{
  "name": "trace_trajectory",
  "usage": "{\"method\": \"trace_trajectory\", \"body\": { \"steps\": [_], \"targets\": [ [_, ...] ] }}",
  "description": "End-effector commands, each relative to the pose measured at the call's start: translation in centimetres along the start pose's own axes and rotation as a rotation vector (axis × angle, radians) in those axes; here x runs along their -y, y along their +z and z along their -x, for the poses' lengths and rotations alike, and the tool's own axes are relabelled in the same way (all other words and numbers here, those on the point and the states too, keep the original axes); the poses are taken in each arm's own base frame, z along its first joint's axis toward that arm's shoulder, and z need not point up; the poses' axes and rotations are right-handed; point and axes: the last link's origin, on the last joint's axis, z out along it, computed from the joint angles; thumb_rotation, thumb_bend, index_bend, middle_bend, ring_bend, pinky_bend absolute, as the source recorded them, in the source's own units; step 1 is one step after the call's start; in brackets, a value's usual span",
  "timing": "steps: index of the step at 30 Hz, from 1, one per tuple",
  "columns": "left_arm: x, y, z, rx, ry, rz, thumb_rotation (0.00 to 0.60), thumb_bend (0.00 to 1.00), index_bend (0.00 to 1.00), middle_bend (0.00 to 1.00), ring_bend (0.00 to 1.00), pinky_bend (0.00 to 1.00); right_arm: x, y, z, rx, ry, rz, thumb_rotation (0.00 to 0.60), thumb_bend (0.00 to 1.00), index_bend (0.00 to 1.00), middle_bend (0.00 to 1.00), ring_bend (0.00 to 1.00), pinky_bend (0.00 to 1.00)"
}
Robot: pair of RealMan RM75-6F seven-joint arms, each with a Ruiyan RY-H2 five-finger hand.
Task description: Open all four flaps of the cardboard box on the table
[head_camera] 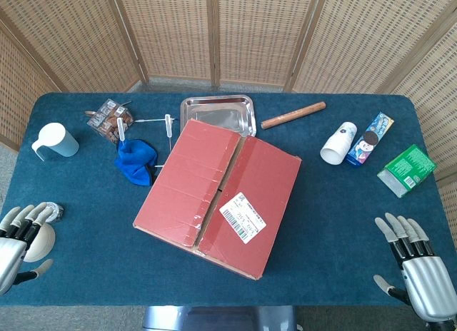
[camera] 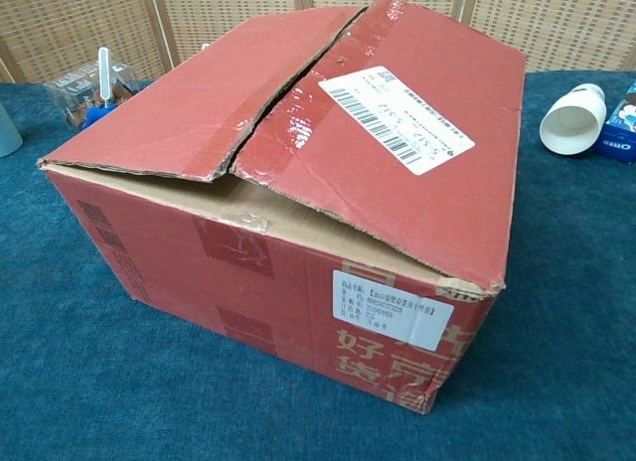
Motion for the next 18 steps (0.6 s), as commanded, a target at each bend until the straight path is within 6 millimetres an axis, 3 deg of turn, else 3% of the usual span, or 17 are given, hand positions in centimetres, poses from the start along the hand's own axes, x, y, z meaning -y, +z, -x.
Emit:
{"method": "trace_trajectory", "body": {
  "steps": [1,11,18],
  "targets": [
    [0.0,0.0,0.0,-0.003,-0.002,0.001,0.600,0.10,0.00,0.00,0.00,0.00,0.0,0.0,0.1,0.002,-0.004,0.000,0.600,0.00,0.00,0.00,0.00,0.00],
    [-0.3,0.0,0.3,-0.009,0.010,0.013,0.600,0.10,0.00,0.00,0.00,0.00,0.0,-0.3,0.0,0.010,-0.001,-0.004,0.600,0.00,0.00,0.00,0.00,0.00],
    [-0.6,0.1,0.7,-0.003,0.021,0.029,0.600,0.10,0.00,0.00,0.00,0.00,0.3,1.0,-0.1,0.035,0.006,-0.026,0.600,0.00,0.00,0.00,0.00,0.00]
  ]
}}
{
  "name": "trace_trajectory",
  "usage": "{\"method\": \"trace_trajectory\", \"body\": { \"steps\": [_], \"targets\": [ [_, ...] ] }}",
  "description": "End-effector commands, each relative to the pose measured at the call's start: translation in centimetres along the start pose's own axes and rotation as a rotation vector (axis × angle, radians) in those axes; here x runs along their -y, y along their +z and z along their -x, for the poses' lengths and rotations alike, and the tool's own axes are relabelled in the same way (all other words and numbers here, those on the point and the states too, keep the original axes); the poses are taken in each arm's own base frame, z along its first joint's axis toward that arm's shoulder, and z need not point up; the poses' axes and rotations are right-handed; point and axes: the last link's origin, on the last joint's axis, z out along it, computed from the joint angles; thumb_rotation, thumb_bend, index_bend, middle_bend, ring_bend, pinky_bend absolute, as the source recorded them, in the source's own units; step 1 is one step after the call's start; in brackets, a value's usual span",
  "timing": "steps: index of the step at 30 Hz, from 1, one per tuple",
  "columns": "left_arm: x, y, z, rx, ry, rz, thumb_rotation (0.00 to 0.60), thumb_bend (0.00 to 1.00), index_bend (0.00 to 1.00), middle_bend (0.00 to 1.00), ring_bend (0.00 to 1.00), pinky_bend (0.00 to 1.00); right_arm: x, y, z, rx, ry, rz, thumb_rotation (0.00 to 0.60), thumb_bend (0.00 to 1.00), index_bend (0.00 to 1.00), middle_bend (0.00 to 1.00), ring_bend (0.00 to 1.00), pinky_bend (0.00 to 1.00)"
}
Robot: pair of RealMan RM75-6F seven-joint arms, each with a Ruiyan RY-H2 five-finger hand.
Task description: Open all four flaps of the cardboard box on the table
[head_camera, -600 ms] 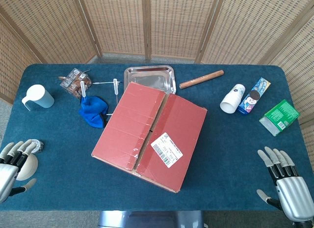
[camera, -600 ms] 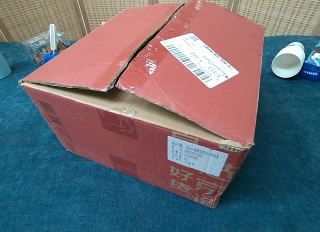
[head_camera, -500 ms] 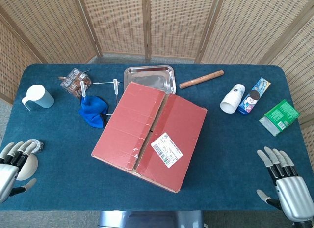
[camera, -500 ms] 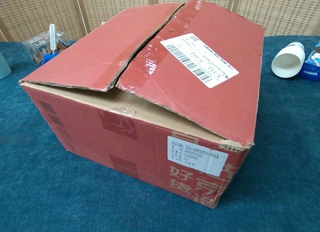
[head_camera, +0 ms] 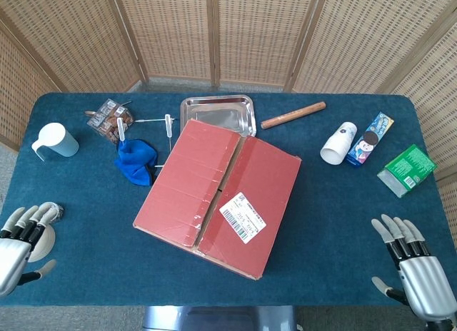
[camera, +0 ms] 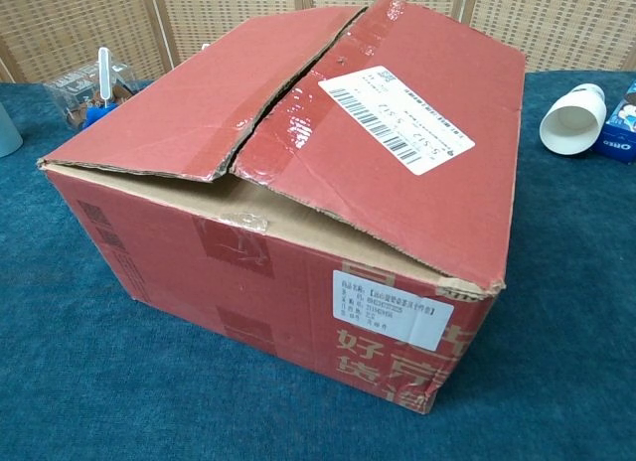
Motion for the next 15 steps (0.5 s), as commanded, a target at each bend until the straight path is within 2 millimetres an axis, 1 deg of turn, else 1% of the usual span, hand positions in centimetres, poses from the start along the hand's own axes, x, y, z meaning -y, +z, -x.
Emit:
{"method": "trace_trajectory", "body": {
  "steps": [1,6,10,15],
  "targets": [
    [-0.2,0.1,0.2,-0.001,0.007,0.011,0.600,0.10,0.00,0.00,0.00,0.00,0.5,1.0,-0.7,-0.001,-0.014,-0.026,0.600,0.00,0.00,0.00,0.00,0.00],
    [-0.3,0.6,0.8,0.001,0.009,0.024,0.600,0.10,0.00,0.00,0.00,0.00,2.0,3.1,-1.9,-0.006,-0.049,-0.097,0.600,0.00,0.00,0.00,0.00,0.00],
    [-0.2,0.9,1.0,0.004,0.007,0.022,0.600,0.10,0.00,0.00,0.00,0.00,2.8,4.7,-2.6,-0.002,-0.071,-0.150,0.600,0.00,0.00,0.00,0.00,0.00],
    [-0.3,0.7,0.8,0.002,0.017,0.018,0.600,0.10,0.00,0.00,0.00,0.00,3.4,5.9,-3.7,-0.006,-0.105,-0.184,0.600,0.00,0.00,0.00,0.00,0.00]
  ]
}}
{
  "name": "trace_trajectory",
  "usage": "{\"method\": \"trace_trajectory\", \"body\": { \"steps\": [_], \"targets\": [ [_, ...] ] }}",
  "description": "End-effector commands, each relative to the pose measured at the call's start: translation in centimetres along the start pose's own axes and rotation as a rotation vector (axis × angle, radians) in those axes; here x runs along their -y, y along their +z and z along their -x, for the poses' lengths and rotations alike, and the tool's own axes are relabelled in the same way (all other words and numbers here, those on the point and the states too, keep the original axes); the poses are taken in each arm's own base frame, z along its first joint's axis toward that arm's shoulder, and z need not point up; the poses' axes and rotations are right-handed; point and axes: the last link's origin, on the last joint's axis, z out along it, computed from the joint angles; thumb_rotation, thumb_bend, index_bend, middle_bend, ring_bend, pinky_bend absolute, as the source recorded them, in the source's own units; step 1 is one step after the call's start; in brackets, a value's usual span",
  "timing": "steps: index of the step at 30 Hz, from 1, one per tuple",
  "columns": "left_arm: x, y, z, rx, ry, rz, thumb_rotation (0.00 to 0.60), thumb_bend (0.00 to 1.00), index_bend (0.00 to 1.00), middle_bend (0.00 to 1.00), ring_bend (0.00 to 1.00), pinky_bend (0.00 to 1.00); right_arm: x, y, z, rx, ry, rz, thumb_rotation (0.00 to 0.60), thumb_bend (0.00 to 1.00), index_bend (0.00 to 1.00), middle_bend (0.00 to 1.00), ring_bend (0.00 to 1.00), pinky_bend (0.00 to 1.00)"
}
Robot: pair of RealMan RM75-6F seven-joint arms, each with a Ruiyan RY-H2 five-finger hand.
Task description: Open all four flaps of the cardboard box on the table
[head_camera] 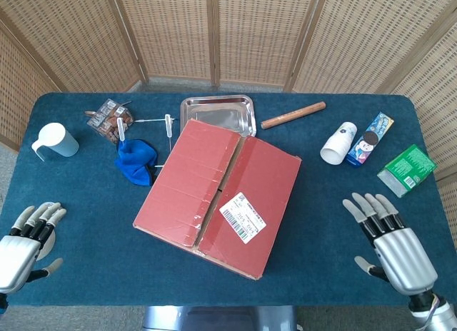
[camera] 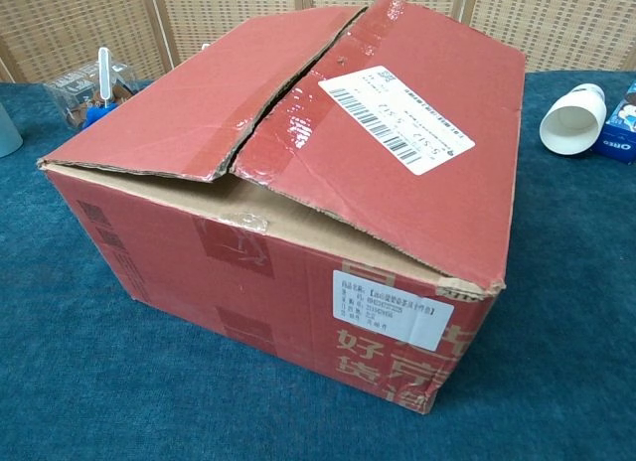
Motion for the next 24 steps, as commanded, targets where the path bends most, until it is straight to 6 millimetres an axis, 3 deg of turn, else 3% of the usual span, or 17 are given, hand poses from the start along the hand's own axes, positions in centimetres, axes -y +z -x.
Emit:
{"method": "trace_trajectory", "body": {
  "steps": [1,5,24],
  "targets": [
    [0.0,-0.1,-0.2,-0.001,0.007,-0.006,0.600,0.10,0.00,0.00,0.00,0.00,0.2,0.6,-0.6,-0.001,-0.020,-0.010,0.600,0.00,0.00,0.00,0.00,0.00],
    [0.2,-0.2,-0.2,0.004,0.049,-0.020,0.600,0.10,0.00,0.00,0.00,0.00,1.0,0.9,-1.1,-0.001,-0.030,-0.023,0.600,0.00,0.00,0.00,0.00,0.00],
    [0.4,1.0,3.5,0.061,0.109,-0.015,0.600,0.10,0.00,0.00,0.00,0.00,6.8,4.5,-3.9,0.009,-0.014,-0.156,0.600,0.03,0.00,0.00,0.00,0.00]
  ]
}}
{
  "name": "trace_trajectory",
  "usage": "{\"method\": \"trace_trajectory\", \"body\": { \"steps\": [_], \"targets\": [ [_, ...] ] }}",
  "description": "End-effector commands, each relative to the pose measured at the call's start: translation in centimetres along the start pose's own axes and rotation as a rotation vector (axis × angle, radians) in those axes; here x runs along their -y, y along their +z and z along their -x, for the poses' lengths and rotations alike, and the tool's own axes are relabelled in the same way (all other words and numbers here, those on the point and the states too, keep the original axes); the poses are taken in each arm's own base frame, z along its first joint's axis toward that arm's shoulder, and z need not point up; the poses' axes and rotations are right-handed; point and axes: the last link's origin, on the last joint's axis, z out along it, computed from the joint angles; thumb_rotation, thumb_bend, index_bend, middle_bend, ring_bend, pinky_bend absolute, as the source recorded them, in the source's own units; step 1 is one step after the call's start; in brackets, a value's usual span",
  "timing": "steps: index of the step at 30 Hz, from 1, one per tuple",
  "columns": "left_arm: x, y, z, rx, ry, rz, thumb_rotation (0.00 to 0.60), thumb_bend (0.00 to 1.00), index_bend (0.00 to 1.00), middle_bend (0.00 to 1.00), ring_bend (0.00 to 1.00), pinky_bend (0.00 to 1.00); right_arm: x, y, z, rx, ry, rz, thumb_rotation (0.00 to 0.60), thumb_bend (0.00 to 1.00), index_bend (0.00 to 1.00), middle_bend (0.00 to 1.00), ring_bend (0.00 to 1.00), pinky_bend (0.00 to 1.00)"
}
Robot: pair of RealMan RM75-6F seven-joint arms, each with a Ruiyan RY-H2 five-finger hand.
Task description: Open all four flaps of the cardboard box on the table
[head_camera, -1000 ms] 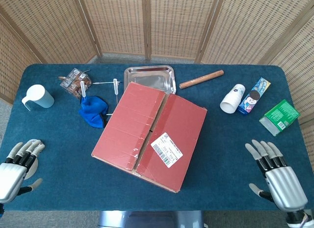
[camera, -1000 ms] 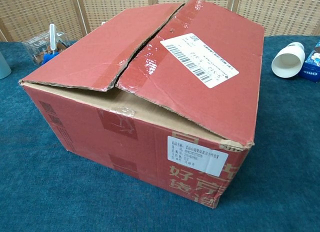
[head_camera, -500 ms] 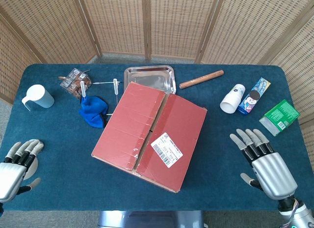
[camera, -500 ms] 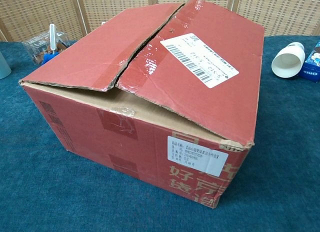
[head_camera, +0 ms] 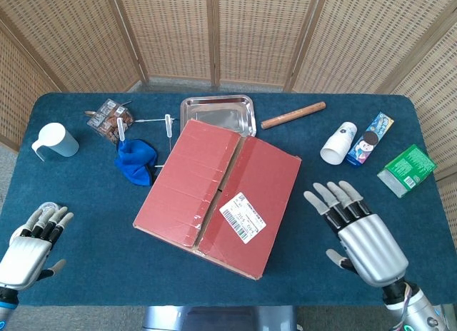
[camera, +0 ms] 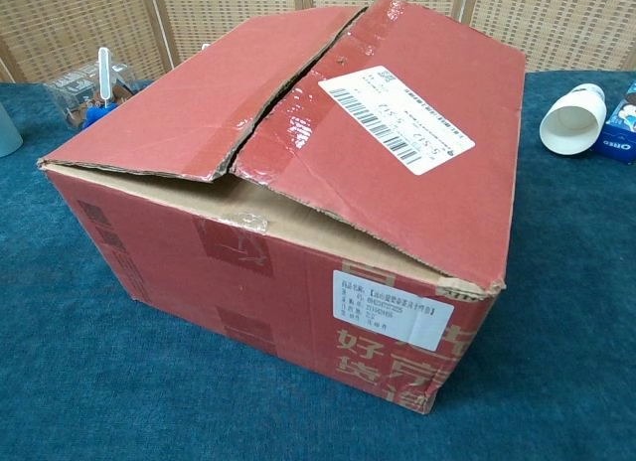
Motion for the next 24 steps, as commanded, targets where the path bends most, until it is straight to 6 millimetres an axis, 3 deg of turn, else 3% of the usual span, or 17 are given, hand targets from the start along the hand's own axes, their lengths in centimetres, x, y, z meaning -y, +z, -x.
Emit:
{"method": "trace_trajectory", "body": {
  "steps": [1,9,24],
  "targets": [
    [0.1,0.1,0.2,0.001,0.001,-0.003,0.600,0.10,0.00,0.00,0.00,0.00,0.8,0.9,0.2,0.004,0.000,-0.051,0.600,0.02,0.00,0.00,0.00,0.00],
    [0.2,0.3,0.4,-0.002,0.003,-0.003,0.600,0.10,0.00,0.00,0.00,0.00,2.4,2.5,1.3,0.054,-0.001,-0.153,0.600,0.01,0.00,0.00,0.00,0.00],
    [-0.1,0.4,0.3,-0.026,-0.004,0.015,0.600,0.10,0.00,0.00,0.00,0.00,5.4,3.2,3.1,0.126,0.012,-0.320,0.600,0.00,0.00,0.00,0.00,0.00]
  ]
}}
